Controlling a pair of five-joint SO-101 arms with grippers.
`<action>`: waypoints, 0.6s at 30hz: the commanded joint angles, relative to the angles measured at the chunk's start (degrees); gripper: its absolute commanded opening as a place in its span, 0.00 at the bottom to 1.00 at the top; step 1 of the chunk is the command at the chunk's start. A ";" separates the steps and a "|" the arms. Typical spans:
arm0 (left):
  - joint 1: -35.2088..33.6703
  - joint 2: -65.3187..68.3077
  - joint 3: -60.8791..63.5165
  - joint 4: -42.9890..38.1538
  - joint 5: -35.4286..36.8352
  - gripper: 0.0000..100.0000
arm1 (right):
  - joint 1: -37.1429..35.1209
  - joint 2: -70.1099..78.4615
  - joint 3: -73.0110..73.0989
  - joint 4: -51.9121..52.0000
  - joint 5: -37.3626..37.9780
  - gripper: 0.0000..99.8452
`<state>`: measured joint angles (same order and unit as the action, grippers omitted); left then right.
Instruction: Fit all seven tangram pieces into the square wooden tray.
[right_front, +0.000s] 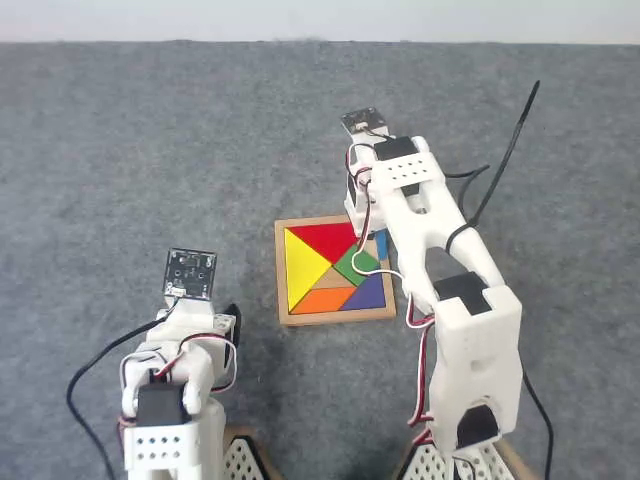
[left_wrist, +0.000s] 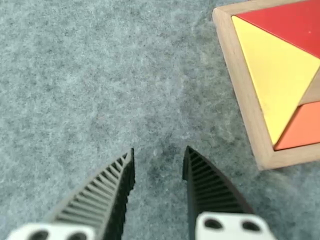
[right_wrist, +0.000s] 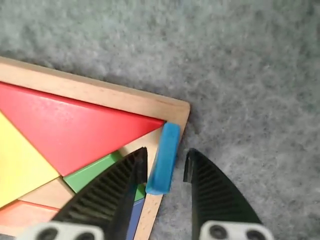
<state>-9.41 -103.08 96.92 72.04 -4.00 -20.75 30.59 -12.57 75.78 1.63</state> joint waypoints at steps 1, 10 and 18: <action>0.09 -1.58 -0.48 0.53 -0.35 0.15 | 0.31 -1.27 -3.60 1.01 0.35 0.13; 0.09 -1.58 -0.48 0.53 -0.35 0.15 | -5.58 -1.01 -3.78 0.92 0.26 0.13; 0.09 -1.58 -0.48 0.53 -0.35 0.15 | -6.20 -1.27 -3.87 0.75 0.26 0.13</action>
<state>-9.41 -103.08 96.92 72.04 -4.00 -26.81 30.59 -13.01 76.31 1.71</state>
